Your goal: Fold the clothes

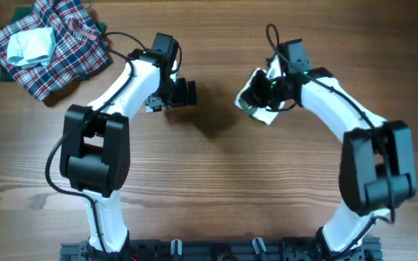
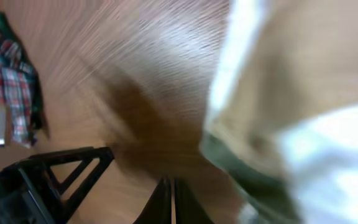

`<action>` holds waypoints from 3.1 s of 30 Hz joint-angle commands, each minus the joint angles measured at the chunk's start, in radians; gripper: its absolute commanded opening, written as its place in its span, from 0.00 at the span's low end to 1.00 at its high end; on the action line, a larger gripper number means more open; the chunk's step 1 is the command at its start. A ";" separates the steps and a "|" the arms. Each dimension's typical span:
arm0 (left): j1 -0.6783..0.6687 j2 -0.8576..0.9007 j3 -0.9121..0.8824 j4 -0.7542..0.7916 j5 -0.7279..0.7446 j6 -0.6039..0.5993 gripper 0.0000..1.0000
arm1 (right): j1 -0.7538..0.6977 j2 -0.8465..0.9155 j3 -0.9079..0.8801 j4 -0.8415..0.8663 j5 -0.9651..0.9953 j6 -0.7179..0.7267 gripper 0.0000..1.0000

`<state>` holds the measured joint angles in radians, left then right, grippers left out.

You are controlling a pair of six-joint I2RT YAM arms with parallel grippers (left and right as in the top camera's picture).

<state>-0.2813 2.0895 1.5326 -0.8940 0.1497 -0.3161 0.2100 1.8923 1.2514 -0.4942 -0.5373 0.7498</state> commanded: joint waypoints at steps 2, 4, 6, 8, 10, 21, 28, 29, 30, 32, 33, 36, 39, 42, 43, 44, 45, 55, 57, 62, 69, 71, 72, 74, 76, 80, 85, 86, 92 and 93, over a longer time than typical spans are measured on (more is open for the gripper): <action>-0.004 -0.026 0.005 -0.001 -0.009 -0.006 1.00 | -0.059 -0.149 0.022 -0.115 0.222 -0.040 0.08; -0.004 -0.026 0.005 0.002 -0.009 -0.006 1.00 | -0.061 -0.135 0.013 -0.139 0.222 -0.063 0.08; -0.004 -0.026 0.005 0.011 -0.002 -0.006 1.00 | -0.042 -0.091 0.002 -0.148 0.217 -0.066 0.08; -0.004 -0.026 0.005 0.014 0.011 -0.006 1.00 | -0.032 -0.048 0.002 -0.149 0.216 -0.066 0.08; -0.004 -0.026 0.005 0.010 0.025 -0.006 1.00 | -0.030 0.004 0.002 -0.134 0.217 -0.066 0.08; -0.004 -0.026 0.005 -0.005 0.024 -0.006 1.00 | -0.032 0.076 0.002 -0.027 0.057 -0.096 0.08; -0.004 -0.026 0.005 -0.005 0.024 -0.006 1.00 | -0.032 0.076 0.002 0.011 0.011 -0.077 0.06; -0.004 -0.026 0.005 -0.005 0.024 -0.006 1.00 | -0.032 0.076 0.002 0.015 0.012 -0.077 0.06; -0.004 -0.026 0.005 -0.005 0.024 -0.006 1.00 | -0.031 0.076 0.002 0.020 0.013 -0.077 0.07; -0.004 -0.026 0.005 -0.005 0.024 -0.006 1.00 | -0.019 0.081 0.002 0.039 0.013 -0.069 0.08; -0.004 -0.026 0.005 -0.005 0.024 -0.006 1.00 | -0.006 0.085 0.002 0.055 0.013 -0.068 0.09; -0.004 -0.026 0.005 -0.005 0.024 -0.006 1.00 | 0.024 0.102 0.002 0.090 0.013 -0.034 0.09; -0.004 -0.026 0.005 -0.006 0.024 -0.006 1.00 | 0.040 0.127 0.002 0.109 0.012 -0.013 0.10; -0.004 -0.026 0.005 -0.006 0.024 -0.006 1.00 | 0.040 0.141 0.002 0.098 0.013 -0.018 0.12; -0.004 -0.026 0.005 -0.006 0.024 -0.006 1.00 | 0.040 0.141 0.002 0.088 0.013 -0.021 0.13; -0.004 -0.026 0.005 -0.006 0.024 -0.006 1.00 | 0.040 0.140 0.002 0.082 0.012 -0.035 0.13; -0.004 -0.026 0.005 -0.007 0.025 -0.006 1.00 | 0.040 0.134 0.003 0.081 0.013 -0.047 0.13; -0.004 -0.026 0.005 -0.013 0.024 -0.005 1.00 | 0.028 -0.043 0.051 0.066 0.060 -0.161 0.96; -0.004 -0.026 0.005 -0.013 0.024 -0.005 1.00 | 0.012 -0.072 0.056 0.048 0.116 -0.202 0.96; -0.004 -0.026 0.005 -0.012 0.024 -0.005 1.00 | -0.056 -0.087 0.056 0.007 0.205 -0.392 0.54; -0.004 -0.026 0.005 -0.005 0.025 -0.006 1.00 | -0.052 0.023 0.055 0.087 0.274 -0.494 0.04; -0.004 -0.026 0.005 -0.006 0.025 -0.006 1.00 | -0.053 0.060 0.055 0.098 0.283 -0.518 0.04; -0.004 -0.026 0.005 -0.007 0.025 -0.006 1.00 | -0.053 0.077 0.055 0.095 0.319 -0.518 0.04; -0.004 -0.026 0.005 -0.010 0.025 -0.006 1.00 | -0.053 0.096 0.055 0.095 0.373 -0.521 0.04; -0.004 -0.026 0.005 -0.009 0.025 -0.006 1.00 | -0.052 0.108 0.055 0.098 0.378 -0.551 0.04; -0.004 -0.026 0.005 -0.009 0.025 -0.006 1.00 | -0.053 0.114 0.055 0.098 0.380 -0.566 0.04; -0.004 -0.026 0.005 -0.009 0.025 -0.006 1.00 | -0.052 0.114 0.036 0.047 0.380 -0.537 0.04; -0.004 -0.026 0.005 -0.009 0.025 -0.006 1.00 | -0.052 0.114 0.024 0.040 0.378 -0.531 0.04; -0.004 -0.026 0.005 -0.009 0.041 -0.005 1.00 | -0.050 0.114 0.000 -0.025 0.271 -0.465 0.04; -0.004 -0.026 0.005 -0.010 0.056 -0.005 1.00 | -0.050 0.114 0.000 -0.043 0.264 -0.438 0.05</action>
<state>-0.2813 2.0895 1.5326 -0.9020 0.1642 -0.3161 0.1543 1.9919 1.2644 -0.5022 -0.1947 0.2470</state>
